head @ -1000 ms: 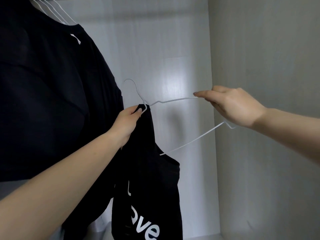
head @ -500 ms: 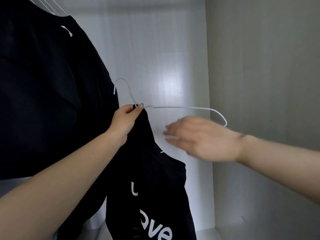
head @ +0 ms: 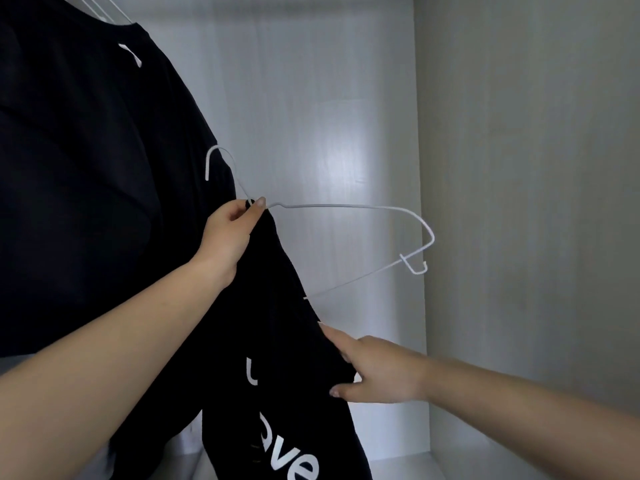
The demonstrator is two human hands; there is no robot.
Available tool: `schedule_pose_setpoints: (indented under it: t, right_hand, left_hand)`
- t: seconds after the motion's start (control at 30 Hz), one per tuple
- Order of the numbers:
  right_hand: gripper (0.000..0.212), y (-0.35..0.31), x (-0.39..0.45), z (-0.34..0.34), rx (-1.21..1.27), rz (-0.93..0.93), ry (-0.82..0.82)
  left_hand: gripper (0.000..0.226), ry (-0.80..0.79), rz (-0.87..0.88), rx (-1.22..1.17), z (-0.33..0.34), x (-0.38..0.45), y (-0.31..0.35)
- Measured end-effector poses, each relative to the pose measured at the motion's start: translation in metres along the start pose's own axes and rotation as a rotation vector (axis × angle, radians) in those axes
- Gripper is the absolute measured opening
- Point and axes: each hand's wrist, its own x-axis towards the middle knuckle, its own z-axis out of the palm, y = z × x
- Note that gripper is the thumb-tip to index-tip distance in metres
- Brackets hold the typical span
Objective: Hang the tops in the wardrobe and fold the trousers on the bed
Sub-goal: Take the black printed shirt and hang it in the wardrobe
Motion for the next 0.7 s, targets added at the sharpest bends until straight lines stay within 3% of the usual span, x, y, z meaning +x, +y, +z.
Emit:
schedule_pose_setpoints:
  t: [0.13, 0.3, 0.43, 0.7]
  right_hand:
    - [0.037, 0.018, -0.010, -0.018, -0.113, 0.083, -0.036]
    - [0.035, 0.038, -0.030, -0.055, -0.199, 0.197, -0.162]
    - [0.031, 0.036, -0.035, -0.079, -0.379, 0.111, -0.124]
    - [0.030, 0.014, -0.028, -0.101, -0.645, 0.027, -0.086]
  left_hand:
    - [0.033, 0.038, 0.049, 0.128, -0.016, 0.001, -0.010]
    - [0.017, 0.014, 0.102, 0.321, -0.029, -0.002, -0.036]
    - [0.015, -0.057, 0.168, 0.462, -0.021, -0.008, -0.047]
    - [0.027, -0.106, 0.210, 0.361, 0.030, -0.029, -0.036]
